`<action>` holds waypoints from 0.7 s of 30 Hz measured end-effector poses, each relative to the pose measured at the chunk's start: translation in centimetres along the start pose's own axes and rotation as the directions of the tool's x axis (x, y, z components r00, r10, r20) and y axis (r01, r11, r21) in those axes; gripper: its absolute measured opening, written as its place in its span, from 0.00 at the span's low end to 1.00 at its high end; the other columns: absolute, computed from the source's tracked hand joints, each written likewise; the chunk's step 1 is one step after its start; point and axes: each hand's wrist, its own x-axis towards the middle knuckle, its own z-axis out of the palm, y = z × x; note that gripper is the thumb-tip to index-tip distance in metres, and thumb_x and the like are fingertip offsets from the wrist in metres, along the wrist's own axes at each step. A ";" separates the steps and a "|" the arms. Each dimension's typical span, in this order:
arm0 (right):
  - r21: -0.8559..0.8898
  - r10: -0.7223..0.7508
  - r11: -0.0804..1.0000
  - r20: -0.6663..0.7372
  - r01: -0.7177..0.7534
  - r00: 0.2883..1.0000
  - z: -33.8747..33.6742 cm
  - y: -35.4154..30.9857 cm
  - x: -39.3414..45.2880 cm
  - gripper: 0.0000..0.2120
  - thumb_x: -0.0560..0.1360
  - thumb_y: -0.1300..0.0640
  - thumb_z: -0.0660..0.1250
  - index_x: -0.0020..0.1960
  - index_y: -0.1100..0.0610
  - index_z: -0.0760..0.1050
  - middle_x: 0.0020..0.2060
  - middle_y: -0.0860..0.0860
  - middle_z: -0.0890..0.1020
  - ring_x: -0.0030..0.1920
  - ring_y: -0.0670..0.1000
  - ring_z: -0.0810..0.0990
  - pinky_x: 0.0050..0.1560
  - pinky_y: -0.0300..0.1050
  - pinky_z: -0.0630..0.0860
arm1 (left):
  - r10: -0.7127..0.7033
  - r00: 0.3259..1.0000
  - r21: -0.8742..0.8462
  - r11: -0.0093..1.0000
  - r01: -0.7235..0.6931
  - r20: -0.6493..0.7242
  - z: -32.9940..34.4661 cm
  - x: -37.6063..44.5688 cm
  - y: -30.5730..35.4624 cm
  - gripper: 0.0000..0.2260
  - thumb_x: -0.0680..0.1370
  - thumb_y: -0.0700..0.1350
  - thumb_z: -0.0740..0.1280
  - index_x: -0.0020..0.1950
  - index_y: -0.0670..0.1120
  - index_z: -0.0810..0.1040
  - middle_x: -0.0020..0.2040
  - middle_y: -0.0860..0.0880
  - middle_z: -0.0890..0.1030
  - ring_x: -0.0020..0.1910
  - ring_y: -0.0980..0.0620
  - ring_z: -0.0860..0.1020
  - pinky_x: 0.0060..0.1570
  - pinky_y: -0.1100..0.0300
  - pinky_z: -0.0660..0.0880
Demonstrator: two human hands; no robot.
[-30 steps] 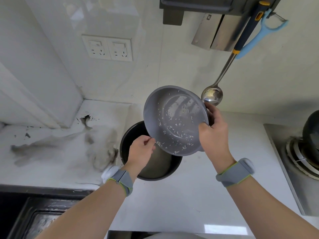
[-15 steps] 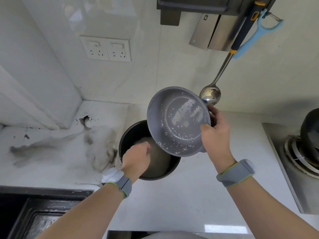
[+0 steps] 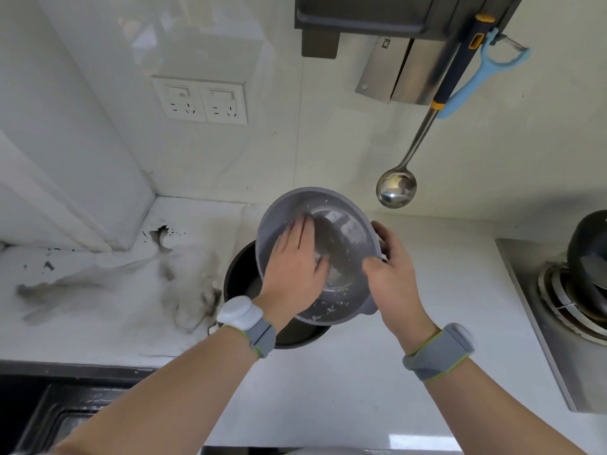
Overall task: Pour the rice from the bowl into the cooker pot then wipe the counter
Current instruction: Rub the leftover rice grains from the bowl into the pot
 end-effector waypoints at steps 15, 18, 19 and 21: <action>0.174 0.046 0.982 0.140 -0.070 0.989 -2.4 -0.8 1.3 0.34 0.62 0.67 0.60 0.63 0.45 0.83 0.46 0.50 0.86 0.43 0.47 0.83 0.36 0.40 0.77 | 0.294 0.952 -0.122 0.951 -0.284 0.080 -1.5 -0.5 2.4 0.22 0.76 0.47 0.56 0.69 0.50 0.76 0.64 0.52 0.79 0.64 0.48 0.76 0.61 0.53 0.75; 0.169 0.042 0.983 0.177 -0.073 0.983 -1.7 -0.9 0.9 0.34 0.64 0.66 0.60 0.64 0.43 0.82 0.50 0.50 0.86 0.47 0.47 0.84 0.40 0.41 0.80 | 0.108 0.993 -0.079 0.991 -0.112 -0.054 -1.5 1.3 2.2 0.26 0.78 0.45 0.59 0.76 0.44 0.70 0.73 0.47 0.70 0.70 0.44 0.69 0.72 0.48 0.70; 0.166 0.029 0.984 0.190 -0.061 0.981 -1.4 -1.0 0.8 0.34 0.64 0.66 0.60 0.64 0.42 0.82 0.50 0.51 0.86 0.47 0.48 0.84 0.42 0.44 0.80 | 0.097 0.995 -0.058 0.993 -0.099 -0.036 -1.4 1.4 2.3 0.25 0.78 0.44 0.60 0.75 0.42 0.70 0.72 0.45 0.70 0.69 0.43 0.69 0.71 0.46 0.70; 0.173 0.003 0.984 0.200 -0.039 0.980 -0.9 -1.3 0.8 0.35 0.63 0.67 0.60 0.64 0.42 0.82 0.52 0.58 0.83 0.49 0.53 0.81 0.46 0.52 0.76 | 0.163 0.984 -0.068 0.985 -0.158 0.067 -0.6 0.6 2.7 0.22 0.77 0.39 0.62 0.72 0.41 0.72 0.69 0.44 0.70 0.66 0.42 0.70 0.68 0.46 0.71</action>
